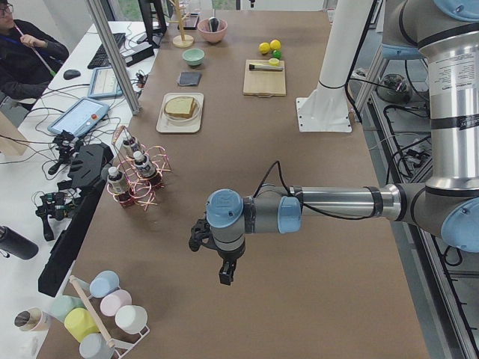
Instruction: Make sandwich and place on tray
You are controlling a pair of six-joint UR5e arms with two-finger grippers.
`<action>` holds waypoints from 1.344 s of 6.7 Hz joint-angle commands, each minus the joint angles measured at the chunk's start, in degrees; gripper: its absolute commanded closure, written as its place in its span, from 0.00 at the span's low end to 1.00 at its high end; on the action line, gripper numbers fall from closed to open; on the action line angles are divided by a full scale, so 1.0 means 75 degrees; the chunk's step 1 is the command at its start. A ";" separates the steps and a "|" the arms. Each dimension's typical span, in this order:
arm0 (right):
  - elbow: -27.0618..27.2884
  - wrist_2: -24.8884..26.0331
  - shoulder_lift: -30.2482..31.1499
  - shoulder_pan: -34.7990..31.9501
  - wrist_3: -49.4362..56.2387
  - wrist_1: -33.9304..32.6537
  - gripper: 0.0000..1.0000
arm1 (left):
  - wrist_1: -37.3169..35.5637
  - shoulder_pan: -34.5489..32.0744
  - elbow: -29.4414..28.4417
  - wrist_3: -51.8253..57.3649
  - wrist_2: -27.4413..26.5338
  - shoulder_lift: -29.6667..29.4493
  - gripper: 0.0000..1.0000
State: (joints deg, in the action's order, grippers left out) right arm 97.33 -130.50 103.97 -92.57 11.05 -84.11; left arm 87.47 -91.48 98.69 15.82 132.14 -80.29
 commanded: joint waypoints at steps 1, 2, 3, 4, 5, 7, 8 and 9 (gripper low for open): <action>-0.0004 -0.0003 0.0012 -0.0009 0.0037 0.0000 0.00 | -0.0003 -0.0001 0.0025 0.0000 0.0007 0.0017 0.02; -0.0062 -0.0014 0.0081 -0.0009 0.0061 0.0337 0.00 | -0.0003 -0.0013 0.0025 0.0000 0.0007 0.0029 0.02; -0.0179 -0.0049 0.0117 0.0003 0.0050 0.0607 0.00 | 0.0009 -0.0001 0.0037 0.0000 0.0007 0.0075 0.02; -0.0261 -0.0072 0.0117 0.0003 0.0038 0.0621 0.00 | 0.0009 -0.0001 0.0037 0.0000 0.0007 0.0076 0.02; -0.0320 -0.0305 0.0117 0.0003 0.0038 0.0621 0.00 | 0.0009 -0.0001 0.0037 0.0000 0.0007 0.0064 0.02; -0.0344 -0.0506 0.0117 -0.0009 0.0015 0.0575 0.00 | 0.0021 -0.0001 0.0014 0.0000 0.0007 0.0064 0.02; -0.0367 -0.0506 0.0117 -0.0009 -0.0009 0.0540 0.00 | 0.0009 -0.0001 0.0013 0.0000 0.0007 0.0076 0.02; -0.0368 -0.0495 0.0117 -0.0009 -0.0021 0.0528 0.00 | 0.0009 -0.0001 0.0013 0.0000 0.0007 0.0076 0.02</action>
State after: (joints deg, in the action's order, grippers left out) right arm 94.64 -134.20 104.85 -92.63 11.04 -79.98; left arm 87.56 -91.49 98.81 15.82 132.19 -79.75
